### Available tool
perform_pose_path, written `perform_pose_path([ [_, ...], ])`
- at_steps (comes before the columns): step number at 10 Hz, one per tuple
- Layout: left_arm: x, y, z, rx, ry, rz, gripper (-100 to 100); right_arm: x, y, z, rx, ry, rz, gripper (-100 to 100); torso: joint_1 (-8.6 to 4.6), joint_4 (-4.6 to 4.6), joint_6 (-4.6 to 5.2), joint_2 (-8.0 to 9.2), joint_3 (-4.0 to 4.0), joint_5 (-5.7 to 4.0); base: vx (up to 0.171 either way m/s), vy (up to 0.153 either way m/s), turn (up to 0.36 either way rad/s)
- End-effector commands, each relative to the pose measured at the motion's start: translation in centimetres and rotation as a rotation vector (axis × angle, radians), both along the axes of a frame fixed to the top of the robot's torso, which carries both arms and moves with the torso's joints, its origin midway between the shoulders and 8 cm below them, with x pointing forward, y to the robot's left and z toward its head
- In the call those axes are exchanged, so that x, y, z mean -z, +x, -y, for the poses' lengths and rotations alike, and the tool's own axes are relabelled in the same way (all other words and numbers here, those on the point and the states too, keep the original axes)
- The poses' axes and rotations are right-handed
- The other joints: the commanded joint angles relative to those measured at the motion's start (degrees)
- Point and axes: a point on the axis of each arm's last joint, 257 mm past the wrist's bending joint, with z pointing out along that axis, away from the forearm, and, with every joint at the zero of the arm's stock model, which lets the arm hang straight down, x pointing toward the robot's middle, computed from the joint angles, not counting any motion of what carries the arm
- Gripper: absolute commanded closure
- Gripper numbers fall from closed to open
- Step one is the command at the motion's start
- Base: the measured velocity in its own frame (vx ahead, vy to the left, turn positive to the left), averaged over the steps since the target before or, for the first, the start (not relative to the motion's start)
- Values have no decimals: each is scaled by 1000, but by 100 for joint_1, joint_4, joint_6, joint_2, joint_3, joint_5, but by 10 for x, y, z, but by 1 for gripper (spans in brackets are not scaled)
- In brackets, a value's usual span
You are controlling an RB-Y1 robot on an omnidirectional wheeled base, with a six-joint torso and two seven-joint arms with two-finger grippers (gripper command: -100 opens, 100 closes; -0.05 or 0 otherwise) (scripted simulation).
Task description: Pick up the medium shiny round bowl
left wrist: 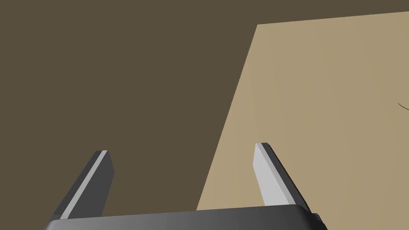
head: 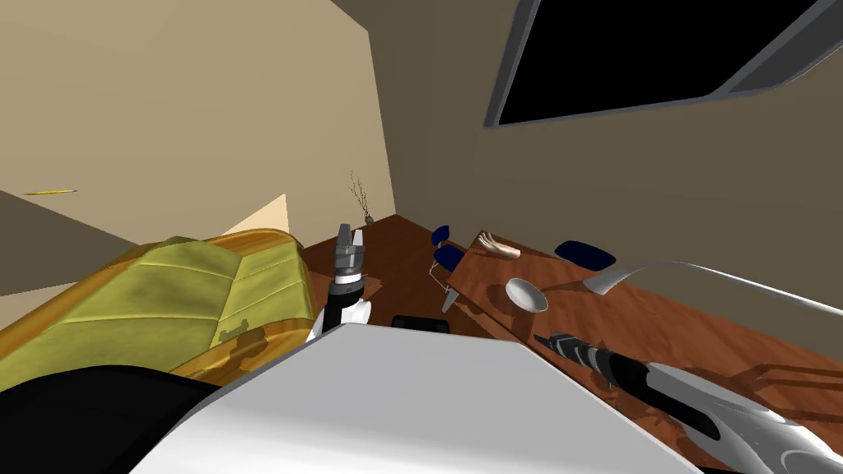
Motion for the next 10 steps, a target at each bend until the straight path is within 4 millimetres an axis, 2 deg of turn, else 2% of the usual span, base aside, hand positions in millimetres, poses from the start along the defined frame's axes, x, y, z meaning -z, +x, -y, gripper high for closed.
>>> perform_pose_path([
  [1,0,0,0,0,0,0,0,-1,-3,10,-3,-19,-12,-100,0,0,0,0,0,0,59,22,91],
  [6,0,0,0,0,0,0,0,-6,-26,50,-36,-102,-83,-100,5,0,0,1,1,0,76,39,180],
  [10,0,0,0,0,0,0,0,-3,-45,67,-56,-135,-134,-100,-1,-2,2,-8,-5,0,111,24,185],
])
